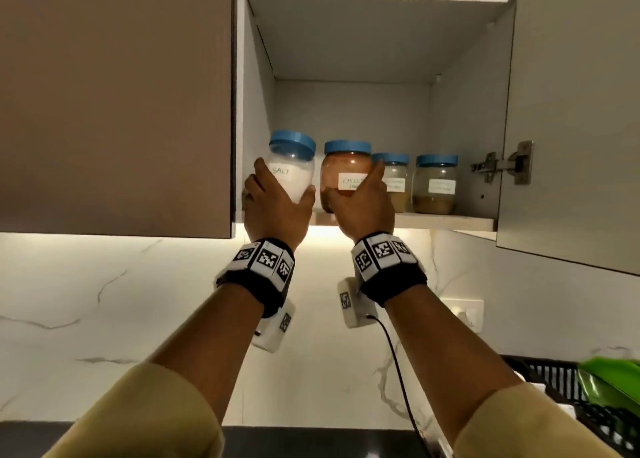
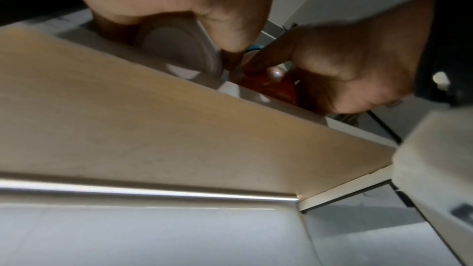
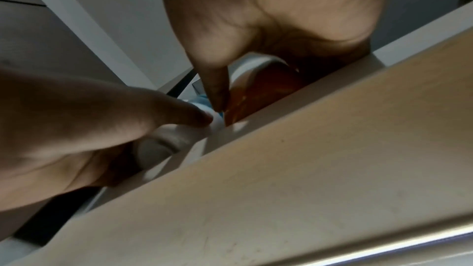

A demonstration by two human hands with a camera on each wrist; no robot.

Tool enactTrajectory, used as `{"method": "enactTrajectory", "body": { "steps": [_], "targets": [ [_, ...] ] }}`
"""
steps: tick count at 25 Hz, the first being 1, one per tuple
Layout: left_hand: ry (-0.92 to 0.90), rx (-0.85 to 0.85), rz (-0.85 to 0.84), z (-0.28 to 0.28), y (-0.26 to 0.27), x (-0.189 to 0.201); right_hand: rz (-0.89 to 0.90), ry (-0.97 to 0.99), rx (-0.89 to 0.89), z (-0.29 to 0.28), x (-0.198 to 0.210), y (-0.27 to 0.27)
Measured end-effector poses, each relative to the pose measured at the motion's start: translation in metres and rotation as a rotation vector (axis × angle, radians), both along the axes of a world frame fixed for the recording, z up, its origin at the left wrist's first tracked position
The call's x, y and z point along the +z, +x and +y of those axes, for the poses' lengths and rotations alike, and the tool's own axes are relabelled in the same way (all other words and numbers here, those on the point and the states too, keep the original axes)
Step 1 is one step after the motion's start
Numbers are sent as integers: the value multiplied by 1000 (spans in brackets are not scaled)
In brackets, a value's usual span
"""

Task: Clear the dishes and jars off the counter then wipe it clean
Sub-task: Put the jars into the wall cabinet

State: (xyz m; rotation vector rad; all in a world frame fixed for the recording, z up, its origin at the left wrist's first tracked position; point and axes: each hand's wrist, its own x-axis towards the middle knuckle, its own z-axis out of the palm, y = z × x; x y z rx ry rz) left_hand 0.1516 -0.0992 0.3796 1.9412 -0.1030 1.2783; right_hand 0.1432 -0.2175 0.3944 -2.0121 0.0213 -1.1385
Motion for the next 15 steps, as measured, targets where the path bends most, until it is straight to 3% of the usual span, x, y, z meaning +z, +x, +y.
{"method": "enactTrajectory", "body": {
  "steps": [3, 5, 15],
  "targets": [
    [45, 37, 245, 4, 9, 17, 200, -47, -7, 3, 23, 11],
    [79, -15, 376, 11, 10, 32, 233, -62, -20, 3, 31, 15],
    [192, 13, 415, 10, 66, 47, 175, -293, -151, 2, 27, 58]
  ]
}}
